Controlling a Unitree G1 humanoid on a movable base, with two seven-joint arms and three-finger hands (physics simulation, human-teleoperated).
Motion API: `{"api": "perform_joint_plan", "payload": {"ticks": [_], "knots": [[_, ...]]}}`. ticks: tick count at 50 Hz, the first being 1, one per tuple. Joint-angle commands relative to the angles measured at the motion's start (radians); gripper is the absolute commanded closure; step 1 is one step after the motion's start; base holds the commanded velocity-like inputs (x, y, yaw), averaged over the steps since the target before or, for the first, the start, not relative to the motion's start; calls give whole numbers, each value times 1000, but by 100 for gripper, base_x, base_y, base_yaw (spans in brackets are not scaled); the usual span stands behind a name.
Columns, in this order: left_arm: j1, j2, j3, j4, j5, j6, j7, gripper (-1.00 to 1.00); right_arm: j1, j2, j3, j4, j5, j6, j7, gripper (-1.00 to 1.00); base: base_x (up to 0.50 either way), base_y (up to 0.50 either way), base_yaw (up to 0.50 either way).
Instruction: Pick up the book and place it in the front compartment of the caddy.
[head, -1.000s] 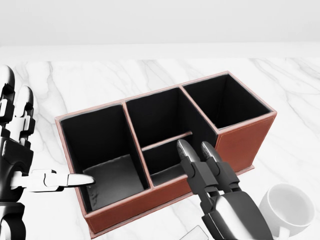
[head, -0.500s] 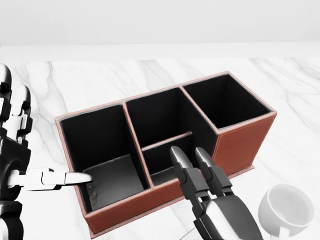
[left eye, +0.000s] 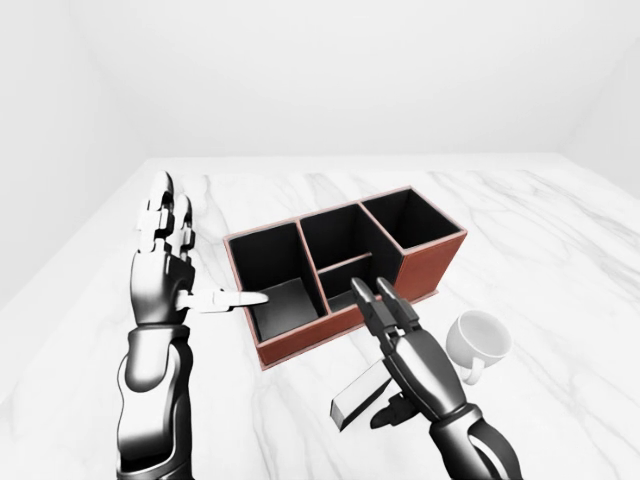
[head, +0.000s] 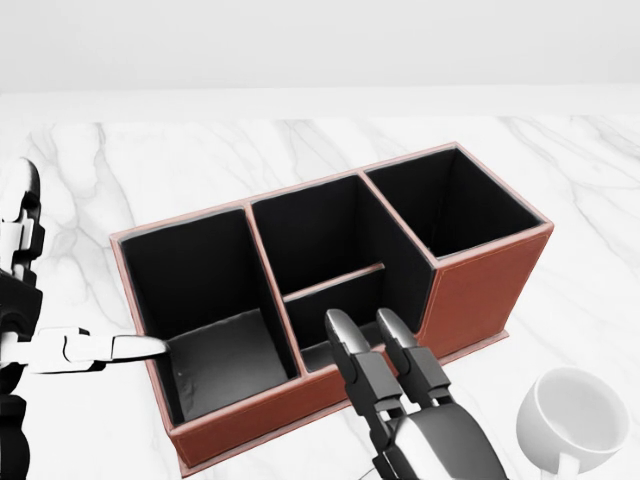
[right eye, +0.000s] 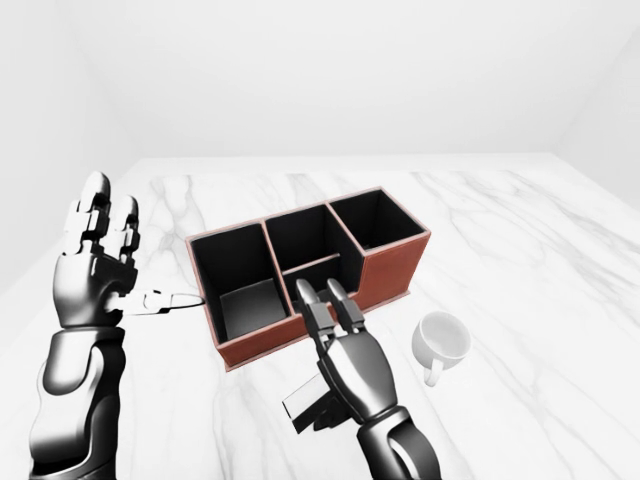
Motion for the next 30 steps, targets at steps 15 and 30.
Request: {"api": "perform_joint_plan", "payload": {"ticks": [15, 30], "knots": [[-15, 16, 22, 15, -9, 0, -2, -100, 16, -33, 65, 29, -51, 0, -60, -100, 0, 0, 0], [-18, 19, 26, 4, -13, 0, -1, -100, 13, -47, 85, 57, -73, 0, -83, -100, 0, 0, 0]]}}
